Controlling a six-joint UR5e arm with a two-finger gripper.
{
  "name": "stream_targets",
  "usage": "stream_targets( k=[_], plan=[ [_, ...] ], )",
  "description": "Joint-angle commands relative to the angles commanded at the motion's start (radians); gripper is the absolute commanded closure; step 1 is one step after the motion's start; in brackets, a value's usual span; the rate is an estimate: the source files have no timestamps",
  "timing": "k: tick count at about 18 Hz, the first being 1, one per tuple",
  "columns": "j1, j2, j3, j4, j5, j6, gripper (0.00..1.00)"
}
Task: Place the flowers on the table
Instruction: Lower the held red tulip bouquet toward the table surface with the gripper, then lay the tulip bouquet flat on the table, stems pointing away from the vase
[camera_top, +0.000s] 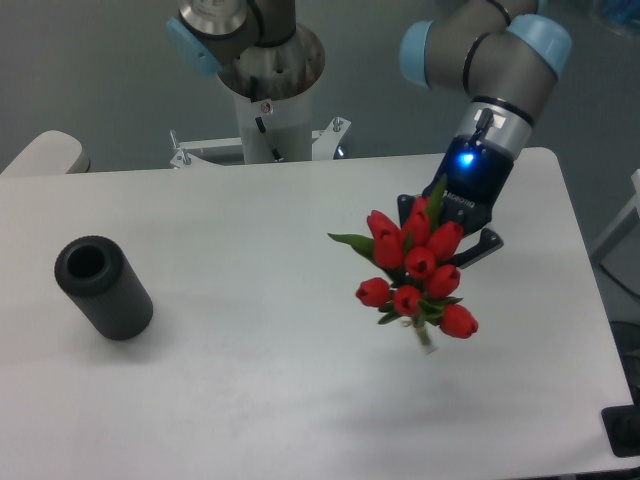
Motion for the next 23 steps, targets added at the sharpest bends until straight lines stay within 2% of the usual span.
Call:
stream_targets(
  k=[4, 7, 10, 12, 15, 18, 23],
  plan=[
    [-0.006, 0.015, 0.0, -0.012, 0.083, 0.066, 0.81],
    [-0.008, 0.023, -0.003, -0.057, 0.149, 0.184, 0.81],
    [-0.011, 0.031, -0.018, -0.095, 0.294, 0.311, 0.81],
    [-0.023, 0.044, -0.049, -0.095, 0.406, 0.394, 0.81],
    [-0.032, 0.049, -0.063, -0.098, 0.584, 0.497, 0.81],
    [-0.037, 0.051, -0.098, -0.094, 0.669, 0.577, 0.81],
    [-0.055, 0.066, -0.179, -0.084, 0.813, 0.589, 0.81]
  ],
)
